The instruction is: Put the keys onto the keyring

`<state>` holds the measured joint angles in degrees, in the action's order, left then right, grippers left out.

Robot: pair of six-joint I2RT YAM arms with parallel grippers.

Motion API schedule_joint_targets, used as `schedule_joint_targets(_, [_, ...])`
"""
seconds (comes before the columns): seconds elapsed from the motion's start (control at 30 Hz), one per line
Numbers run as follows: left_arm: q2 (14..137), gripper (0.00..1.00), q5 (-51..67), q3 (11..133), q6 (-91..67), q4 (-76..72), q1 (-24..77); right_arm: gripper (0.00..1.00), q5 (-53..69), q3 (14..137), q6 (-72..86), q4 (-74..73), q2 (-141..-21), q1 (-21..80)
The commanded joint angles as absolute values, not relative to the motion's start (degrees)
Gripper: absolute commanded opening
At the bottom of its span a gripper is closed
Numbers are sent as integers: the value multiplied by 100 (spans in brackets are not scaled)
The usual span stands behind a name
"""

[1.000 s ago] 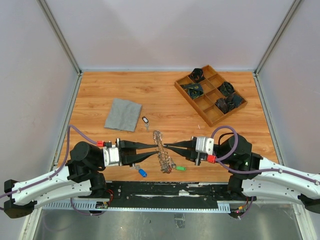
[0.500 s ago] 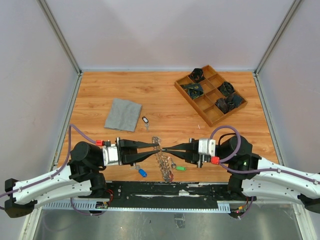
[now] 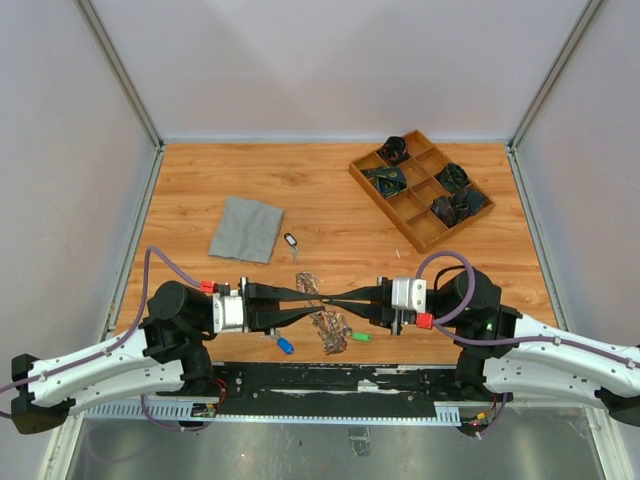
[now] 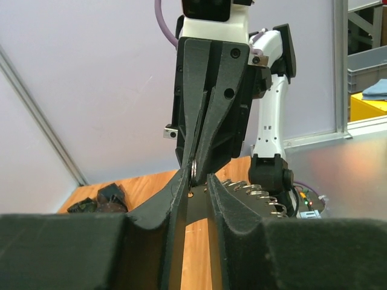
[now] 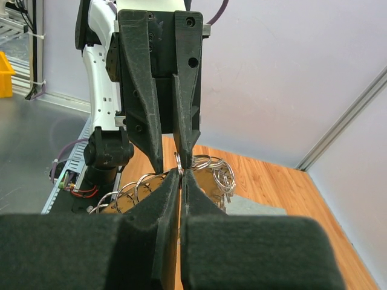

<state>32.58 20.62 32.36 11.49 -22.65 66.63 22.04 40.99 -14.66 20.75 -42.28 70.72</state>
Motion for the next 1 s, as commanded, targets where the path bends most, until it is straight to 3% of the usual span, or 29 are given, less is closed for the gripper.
schedule_joint_targets(0.0, [3362, 19, 2026, 3354, 1184, -2253, 6684, 0, 2358, 4428, -1625, 2148, -4218, 7137])
schedule_joint_targets(0.13, [3396, 1, 1886, 3405, 1195, -2139, 6682, 1, 2452, 4582, -1823, 1703, -4202, 7132])
schedule_joint_targets(0.27, [3489, 0, 1633, 3579, 1245, -1764, 6687, 3, 2505, 4811, -2101, 987, -4146, 7137])
schedule_joint_targets(0.53, [3738, 1, 1464, 4112, 1537, -542, 6683, 30, 2123, 5711, -3005, -1476, -4226, 7137])
schedule_joint_targets(0.67, [3971, 1, 1428, 4471, 1607, 160, 6680, 31, 1973, 6029, -3172, -2389, -4375, 7137])
schedule_joint_targets(0.97, [4250, 1, 1549, 4828, 1600, 741, 6686, 30, 1414, 6092, -3067, -2798, -4726, 7137])
